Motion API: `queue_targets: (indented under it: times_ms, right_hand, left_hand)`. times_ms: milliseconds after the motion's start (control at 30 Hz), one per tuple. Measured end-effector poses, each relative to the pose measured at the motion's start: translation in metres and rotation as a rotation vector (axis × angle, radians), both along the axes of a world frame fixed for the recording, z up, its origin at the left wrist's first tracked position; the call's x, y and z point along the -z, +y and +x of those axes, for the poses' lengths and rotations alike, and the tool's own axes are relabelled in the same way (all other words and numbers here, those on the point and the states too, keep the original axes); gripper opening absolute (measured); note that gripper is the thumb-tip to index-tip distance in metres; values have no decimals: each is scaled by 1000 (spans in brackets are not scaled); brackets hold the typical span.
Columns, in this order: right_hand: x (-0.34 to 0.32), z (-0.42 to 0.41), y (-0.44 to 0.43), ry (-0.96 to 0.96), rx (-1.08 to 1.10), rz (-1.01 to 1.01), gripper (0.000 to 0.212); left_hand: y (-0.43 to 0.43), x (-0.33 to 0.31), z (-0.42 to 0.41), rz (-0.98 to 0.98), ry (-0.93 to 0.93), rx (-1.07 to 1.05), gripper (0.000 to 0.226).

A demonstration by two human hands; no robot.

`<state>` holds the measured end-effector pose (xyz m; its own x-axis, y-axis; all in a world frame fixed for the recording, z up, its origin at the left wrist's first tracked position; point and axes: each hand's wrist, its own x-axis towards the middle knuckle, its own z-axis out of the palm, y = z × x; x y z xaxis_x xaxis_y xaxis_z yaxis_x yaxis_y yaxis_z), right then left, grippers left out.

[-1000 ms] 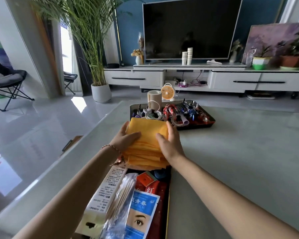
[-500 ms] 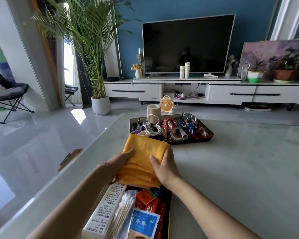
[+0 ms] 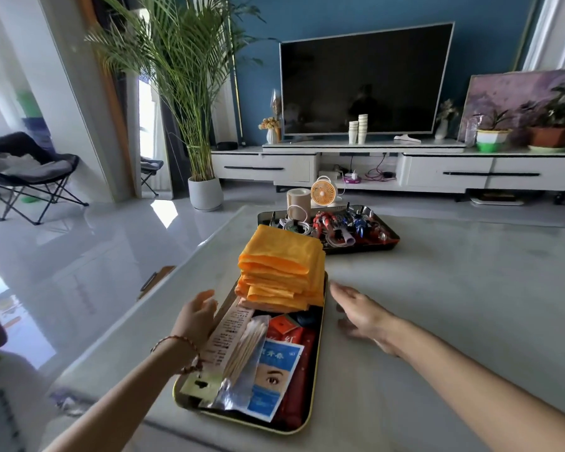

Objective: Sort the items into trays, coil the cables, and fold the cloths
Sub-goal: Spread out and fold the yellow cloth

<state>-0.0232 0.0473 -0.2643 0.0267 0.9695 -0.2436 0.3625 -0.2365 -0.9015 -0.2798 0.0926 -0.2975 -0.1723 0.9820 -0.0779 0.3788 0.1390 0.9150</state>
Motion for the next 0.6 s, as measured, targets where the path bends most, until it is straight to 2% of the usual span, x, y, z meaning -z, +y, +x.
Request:
queue_targets:
  times_ms: [100,300,367,500,600]
  right_hand:
    - [-9,-13,-20,56,-36,-107,54]
    - [-7,-37,-64,74,-56,-118,63]
    - [2,-43,-76,106,-48,-90,62]
    - [-4,-46,-71,174,5,-32,55]
    - [-7,-45,-66,150,34,6,51]
  left_hand:
    - [-18,12,-2,-19,20,16,38]
    - [-41,12,1,27,225,-23,36]
    - [-46,15,1,20,221,-51,36]
    - [-36,6,-4,-5,79,-81,42]
    - [-32,1,-3,1,84,-102,42]
